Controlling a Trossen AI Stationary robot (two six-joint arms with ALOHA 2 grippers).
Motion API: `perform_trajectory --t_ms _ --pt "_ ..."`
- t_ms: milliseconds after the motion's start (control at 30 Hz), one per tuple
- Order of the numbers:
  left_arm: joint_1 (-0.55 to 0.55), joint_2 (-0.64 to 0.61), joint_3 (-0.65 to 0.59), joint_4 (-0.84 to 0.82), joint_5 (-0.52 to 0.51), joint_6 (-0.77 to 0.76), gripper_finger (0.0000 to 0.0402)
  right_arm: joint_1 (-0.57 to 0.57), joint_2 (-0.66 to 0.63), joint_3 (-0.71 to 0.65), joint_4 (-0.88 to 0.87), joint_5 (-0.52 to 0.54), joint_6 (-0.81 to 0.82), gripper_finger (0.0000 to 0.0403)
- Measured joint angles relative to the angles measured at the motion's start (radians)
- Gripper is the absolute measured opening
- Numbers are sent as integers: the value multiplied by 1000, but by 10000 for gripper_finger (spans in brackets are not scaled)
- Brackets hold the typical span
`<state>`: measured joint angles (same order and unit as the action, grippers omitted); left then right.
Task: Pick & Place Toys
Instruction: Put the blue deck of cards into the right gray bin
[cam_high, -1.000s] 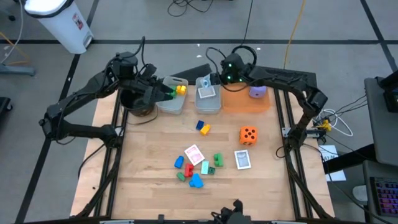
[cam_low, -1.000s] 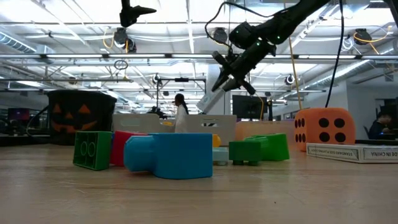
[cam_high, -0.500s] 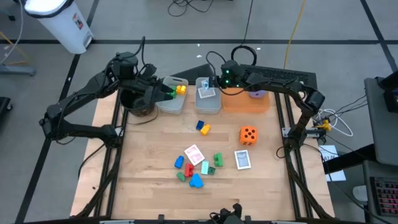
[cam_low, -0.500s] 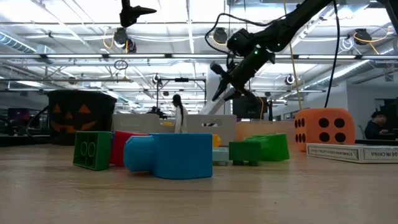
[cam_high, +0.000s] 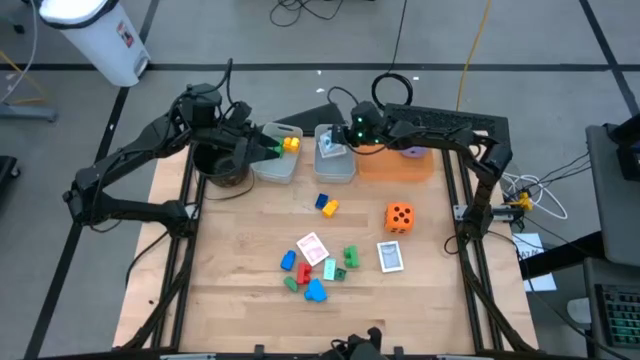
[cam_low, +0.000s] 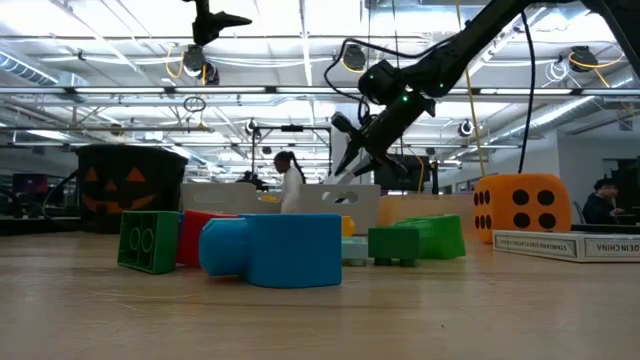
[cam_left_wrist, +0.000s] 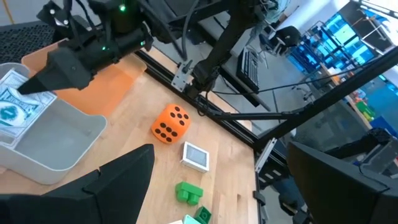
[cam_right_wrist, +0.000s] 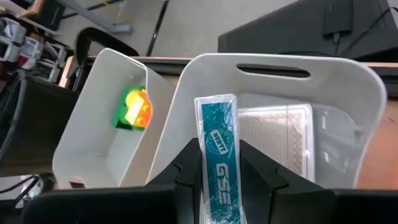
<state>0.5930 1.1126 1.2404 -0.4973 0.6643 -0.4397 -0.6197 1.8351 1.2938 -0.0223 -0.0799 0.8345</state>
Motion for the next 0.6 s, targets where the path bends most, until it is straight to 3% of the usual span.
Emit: perform_trajectory --t_ms 600 --pt "0 0 0 0 -12 12 372 -2 -2 0 3 5 -7 58"
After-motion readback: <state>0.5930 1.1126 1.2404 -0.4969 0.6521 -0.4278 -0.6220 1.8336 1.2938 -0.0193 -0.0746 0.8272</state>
